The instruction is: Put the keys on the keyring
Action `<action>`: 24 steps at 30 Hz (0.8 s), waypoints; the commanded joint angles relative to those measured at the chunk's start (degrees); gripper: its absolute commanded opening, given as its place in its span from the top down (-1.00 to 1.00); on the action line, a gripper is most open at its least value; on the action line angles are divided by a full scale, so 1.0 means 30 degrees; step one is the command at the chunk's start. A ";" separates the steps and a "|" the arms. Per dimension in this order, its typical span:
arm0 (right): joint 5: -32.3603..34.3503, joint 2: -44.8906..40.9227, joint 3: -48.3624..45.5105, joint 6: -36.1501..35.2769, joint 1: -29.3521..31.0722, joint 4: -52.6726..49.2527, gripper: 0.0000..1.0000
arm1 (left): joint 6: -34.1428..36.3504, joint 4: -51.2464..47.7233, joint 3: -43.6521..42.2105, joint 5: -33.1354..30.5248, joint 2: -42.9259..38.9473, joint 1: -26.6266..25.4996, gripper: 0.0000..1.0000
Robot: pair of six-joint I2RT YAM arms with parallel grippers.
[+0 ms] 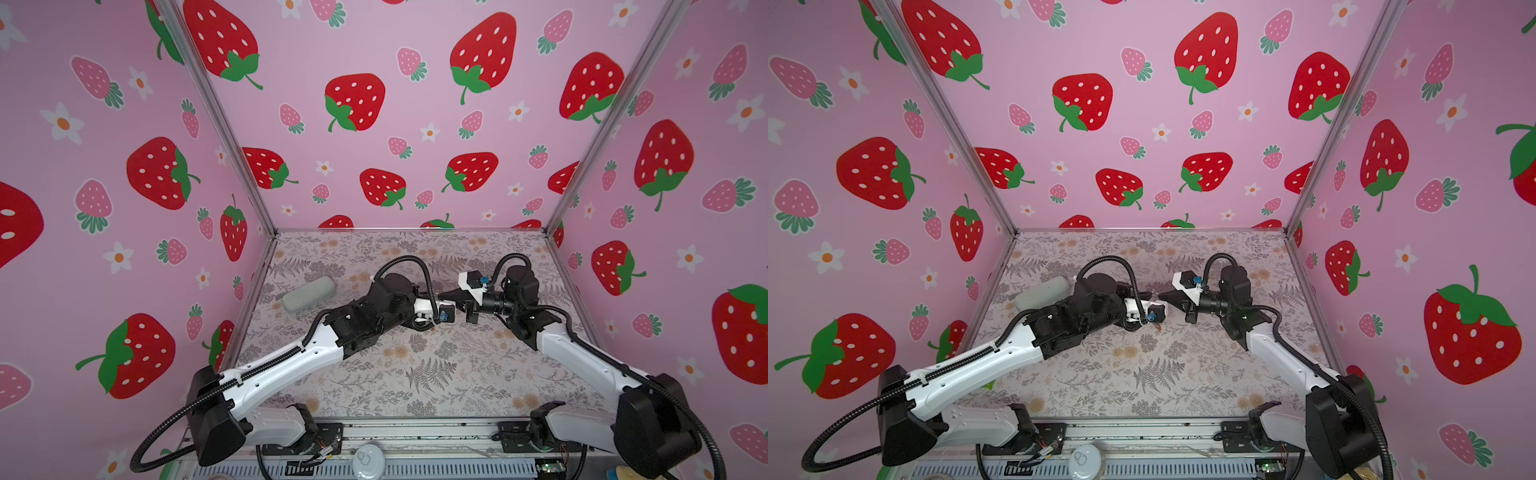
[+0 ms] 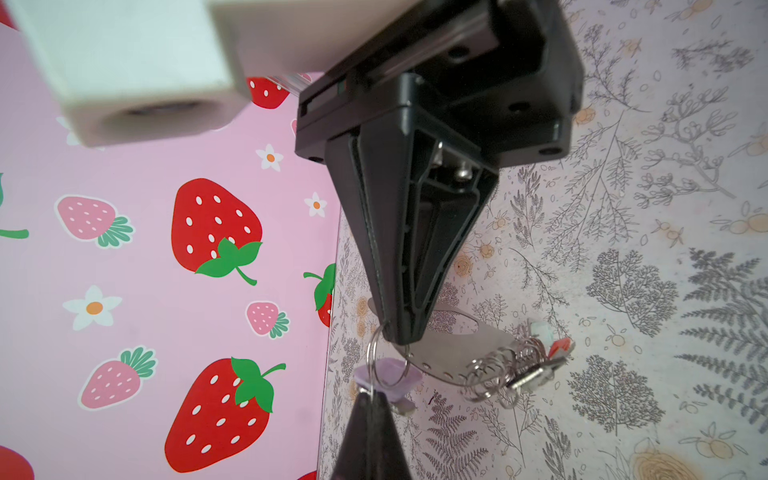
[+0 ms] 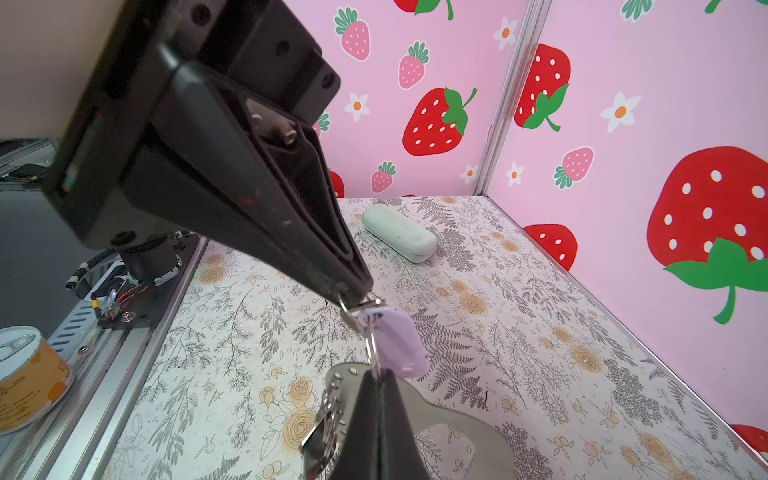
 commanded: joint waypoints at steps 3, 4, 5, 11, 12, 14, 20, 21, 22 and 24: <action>-0.0639 -0.0378 0.0214 0.0245 0.0076 0.1364 1.00 | -0.0182 0.0386 0.0360 -0.0734 0.0130 -0.0034 1.00; -0.0637 -0.0441 0.0181 0.0276 0.0067 0.1454 1.00 | -0.0210 0.0380 0.0385 -0.0768 0.0210 -0.0031 1.00; -0.0608 -0.0511 0.0170 0.0240 0.0067 0.1427 1.00 | -0.0207 0.0414 0.0371 -0.0700 0.0188 -0.0024 1.00; -0.0607 -0.0627 0.0100 0.0130 0.0066 0.1468 1.00 | -0.0122 0.0421 0.0227 -0.0310 0.0097 -0.0033 1.00; -0.0657 -0.0620 0.0118 0.0166 0.0059 0.1458 1.00 | -0.0105 0.0417 0.0234 -0.0179 0.0065 -0.0054 1.00; -0.0839 -0.0537 0.0114 0.0185 0.0065 0.1536 1.00 | -0.0017 0.0388 0.0235 -0.0154 0.0119 -0.0031 1.00; -0.1057 -0.0304 0.0226 0.0233 0.0067 0.1465 1.00 | 0.0216 0.0576 0.0227 0.0051 0.0002 -0.0033 1.00; -0.1075 -0.0288 0.0253 0.0235 0.0053 0.1460 1.00 | 0.0259 0.0591 0.0201 0.0106 -0.0015 -0.0030 1.00; -0.1100 -0.0268 0.0297 0.0220 0.0060 0.1440 1.00 | 0.0333 0.0557 0.0226 0.0210 -0.0020 -0.0038 1.00; -0.1203 -0.0105 0.0401 0.0167 0.0075 0.1238 1.00 | 0.0408 0.0589 0.0253 0.0292 -0.0020 -0.0031 1.00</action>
